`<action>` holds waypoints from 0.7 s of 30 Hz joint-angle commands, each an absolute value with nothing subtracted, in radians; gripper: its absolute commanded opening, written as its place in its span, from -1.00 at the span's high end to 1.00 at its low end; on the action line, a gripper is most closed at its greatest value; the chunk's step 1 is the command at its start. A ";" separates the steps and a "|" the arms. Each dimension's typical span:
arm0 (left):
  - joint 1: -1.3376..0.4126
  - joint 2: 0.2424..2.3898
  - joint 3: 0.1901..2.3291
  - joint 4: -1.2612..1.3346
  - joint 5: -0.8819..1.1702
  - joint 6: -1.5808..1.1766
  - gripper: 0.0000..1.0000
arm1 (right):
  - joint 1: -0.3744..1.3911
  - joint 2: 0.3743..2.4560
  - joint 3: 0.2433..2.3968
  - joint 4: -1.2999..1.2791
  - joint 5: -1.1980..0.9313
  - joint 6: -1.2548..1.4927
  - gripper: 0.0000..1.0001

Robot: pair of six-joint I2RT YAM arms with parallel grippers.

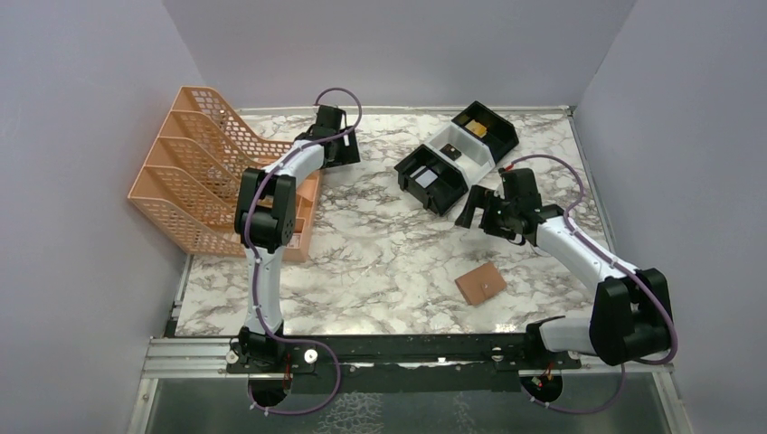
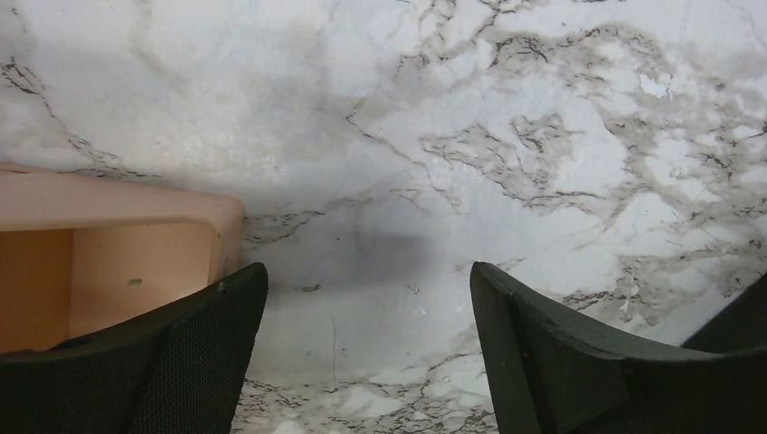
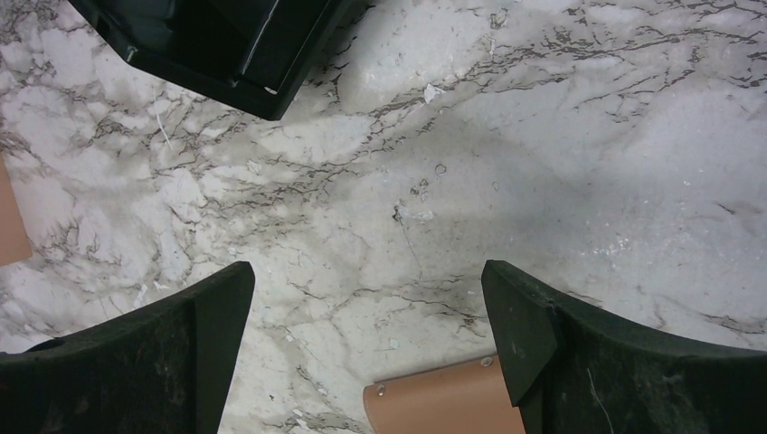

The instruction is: Take the credit cards out of the card holder

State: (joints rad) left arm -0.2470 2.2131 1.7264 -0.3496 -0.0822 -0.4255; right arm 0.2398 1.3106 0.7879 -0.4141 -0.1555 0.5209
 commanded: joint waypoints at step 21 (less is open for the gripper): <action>-0.242 2.063 1.737 -0.383 -0.020 -0.385 -0.88 | 0.233 1.364 0.949 -0.303 -0.030 0.369 -0.98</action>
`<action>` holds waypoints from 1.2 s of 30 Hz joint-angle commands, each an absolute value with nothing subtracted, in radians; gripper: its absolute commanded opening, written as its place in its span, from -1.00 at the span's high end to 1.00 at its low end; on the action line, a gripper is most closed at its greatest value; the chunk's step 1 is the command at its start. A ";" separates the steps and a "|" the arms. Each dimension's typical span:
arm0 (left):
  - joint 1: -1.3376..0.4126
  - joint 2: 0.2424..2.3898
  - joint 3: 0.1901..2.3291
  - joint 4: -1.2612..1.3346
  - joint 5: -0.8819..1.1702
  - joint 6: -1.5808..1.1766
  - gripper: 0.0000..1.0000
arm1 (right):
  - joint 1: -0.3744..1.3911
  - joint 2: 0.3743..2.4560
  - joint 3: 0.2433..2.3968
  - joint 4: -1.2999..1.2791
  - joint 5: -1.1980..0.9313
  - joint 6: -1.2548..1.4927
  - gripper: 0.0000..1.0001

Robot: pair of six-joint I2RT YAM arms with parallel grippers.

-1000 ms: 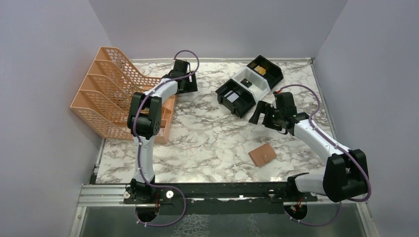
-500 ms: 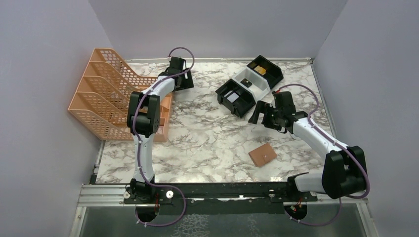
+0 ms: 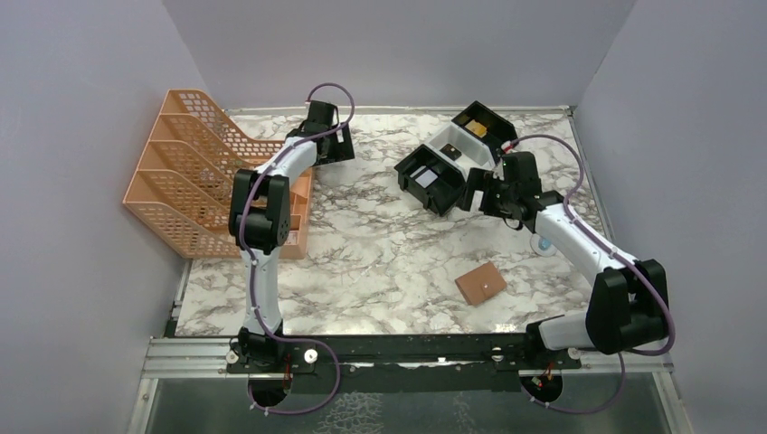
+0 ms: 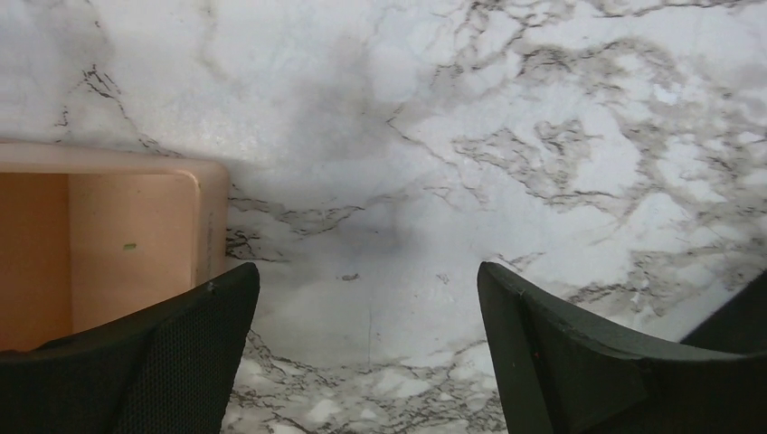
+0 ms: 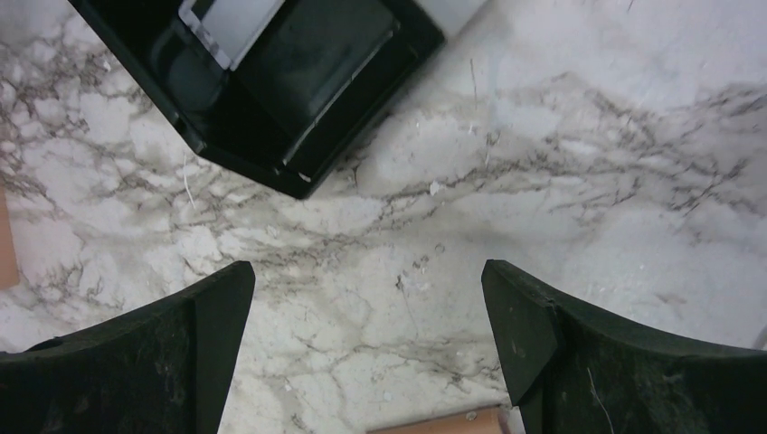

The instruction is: Take the credit cards out of the card holder

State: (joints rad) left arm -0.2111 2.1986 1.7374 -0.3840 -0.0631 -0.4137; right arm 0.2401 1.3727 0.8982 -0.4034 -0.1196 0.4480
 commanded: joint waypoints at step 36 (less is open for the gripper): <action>-0.345 1.139 0.860 -0.295 0.238 -0.329 -0.95 | 0.235 1.976 1.535 -0.486 -0.192 -0.028 -0.11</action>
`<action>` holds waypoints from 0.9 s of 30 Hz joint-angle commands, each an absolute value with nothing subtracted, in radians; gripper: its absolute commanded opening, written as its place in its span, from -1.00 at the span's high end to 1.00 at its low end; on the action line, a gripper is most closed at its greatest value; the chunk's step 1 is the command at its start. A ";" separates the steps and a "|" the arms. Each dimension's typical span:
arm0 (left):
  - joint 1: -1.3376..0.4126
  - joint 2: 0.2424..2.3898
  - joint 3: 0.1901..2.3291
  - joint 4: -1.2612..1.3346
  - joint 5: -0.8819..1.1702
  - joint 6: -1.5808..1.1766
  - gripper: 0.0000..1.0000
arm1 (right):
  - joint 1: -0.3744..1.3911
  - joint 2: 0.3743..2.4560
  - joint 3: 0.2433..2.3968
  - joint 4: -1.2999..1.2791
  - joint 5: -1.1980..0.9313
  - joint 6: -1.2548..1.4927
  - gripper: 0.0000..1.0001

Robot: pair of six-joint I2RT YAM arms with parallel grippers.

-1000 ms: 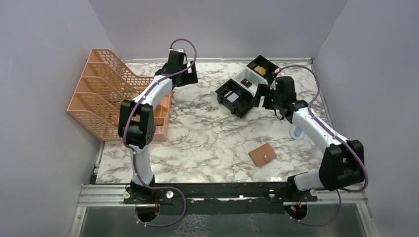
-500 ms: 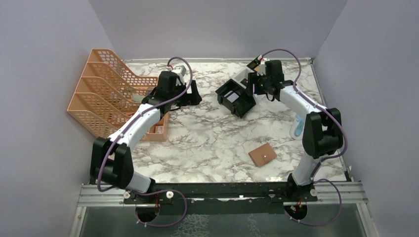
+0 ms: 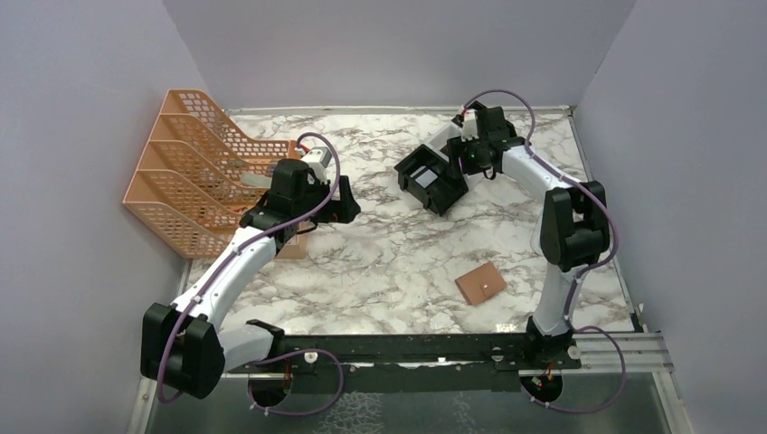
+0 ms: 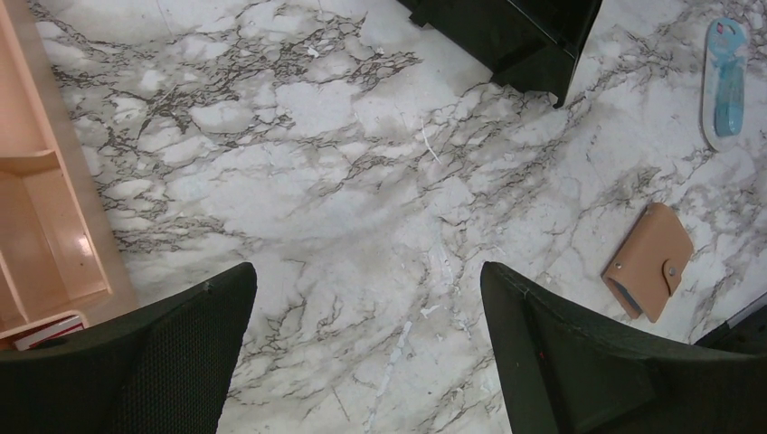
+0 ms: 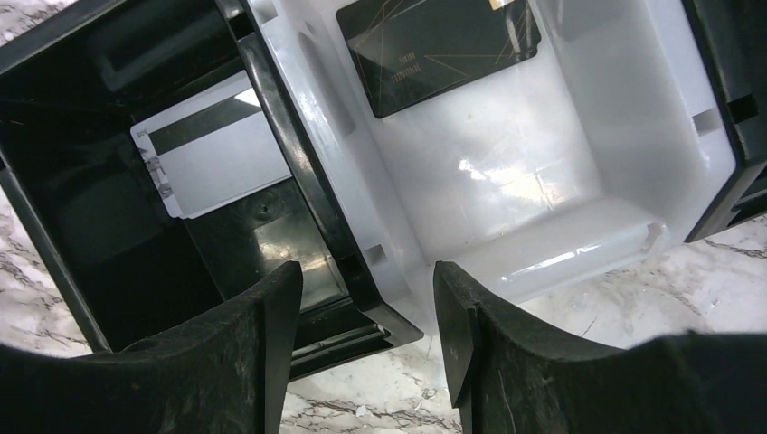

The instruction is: Take the credit cards out of the card holder

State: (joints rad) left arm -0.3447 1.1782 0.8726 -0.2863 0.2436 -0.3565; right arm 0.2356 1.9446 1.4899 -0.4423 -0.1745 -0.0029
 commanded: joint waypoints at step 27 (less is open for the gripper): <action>-0.345 1.153 0.845 -0.325 0.200 -0.355 -0.95 | 0.485 1.991 1.589 -0.672 0.040 0.116 0.72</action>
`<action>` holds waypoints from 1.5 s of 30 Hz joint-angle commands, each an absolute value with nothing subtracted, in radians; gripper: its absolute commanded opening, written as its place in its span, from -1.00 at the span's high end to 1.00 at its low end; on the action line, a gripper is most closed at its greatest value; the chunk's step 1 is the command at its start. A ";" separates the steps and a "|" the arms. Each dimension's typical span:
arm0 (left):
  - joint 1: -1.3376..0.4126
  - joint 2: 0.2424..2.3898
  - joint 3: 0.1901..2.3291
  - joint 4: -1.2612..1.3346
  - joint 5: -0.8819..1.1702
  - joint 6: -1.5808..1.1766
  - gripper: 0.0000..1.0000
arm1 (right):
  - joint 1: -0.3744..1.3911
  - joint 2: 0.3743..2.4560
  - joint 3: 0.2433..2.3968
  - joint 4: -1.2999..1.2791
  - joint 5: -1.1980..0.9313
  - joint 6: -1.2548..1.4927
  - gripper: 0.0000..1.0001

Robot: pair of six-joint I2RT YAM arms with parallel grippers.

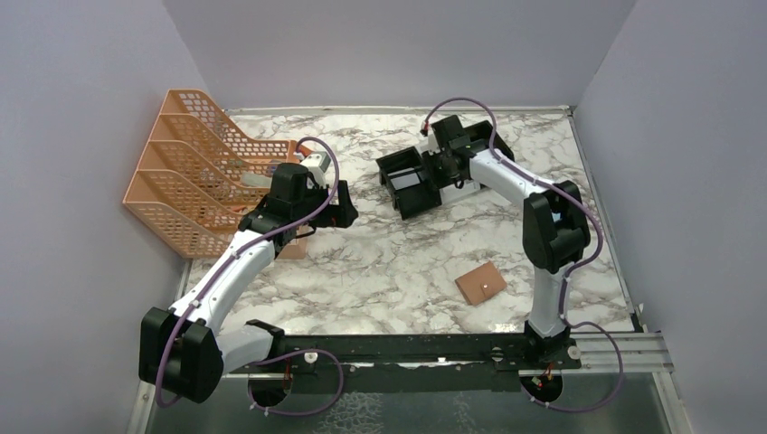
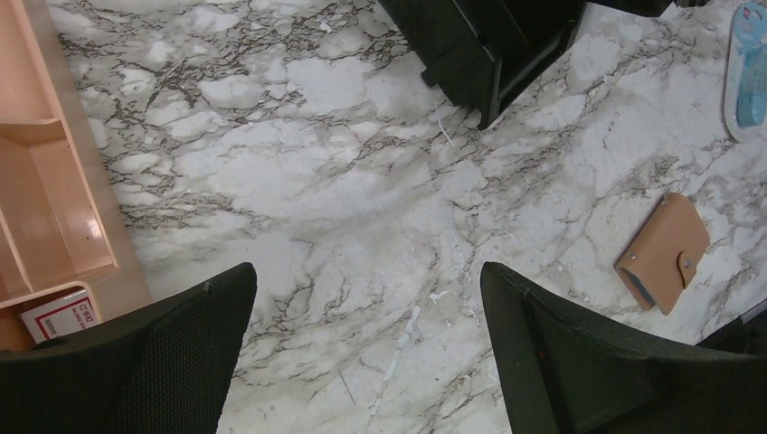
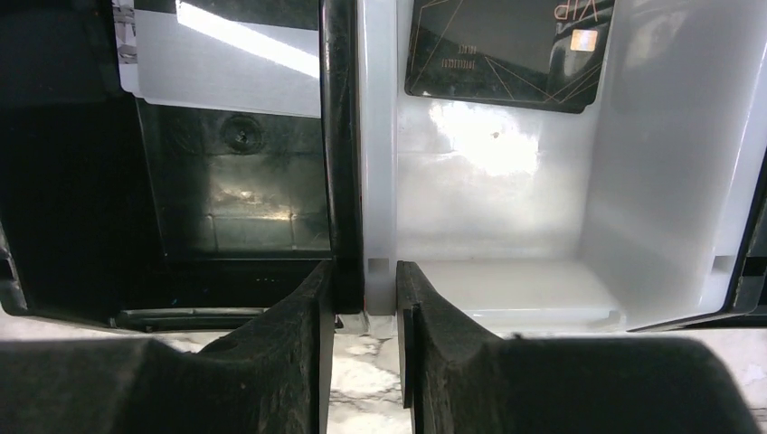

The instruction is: Take the credit cards out of the card holder

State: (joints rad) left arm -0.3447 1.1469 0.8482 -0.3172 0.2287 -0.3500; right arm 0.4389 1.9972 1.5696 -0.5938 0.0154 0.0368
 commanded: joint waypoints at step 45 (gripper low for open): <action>-0.344 1.263 0.805 -0.247 0.207 -0.510 -0.99 | 0.669 1.765 1.456 -0.677 -0.104 0.301 -0.03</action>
State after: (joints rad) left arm -0.3443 1.2526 0.8185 -0.3073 0.1696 -0.4652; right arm 0.6582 1.8473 1.4578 -0.7521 -0.0486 0.3241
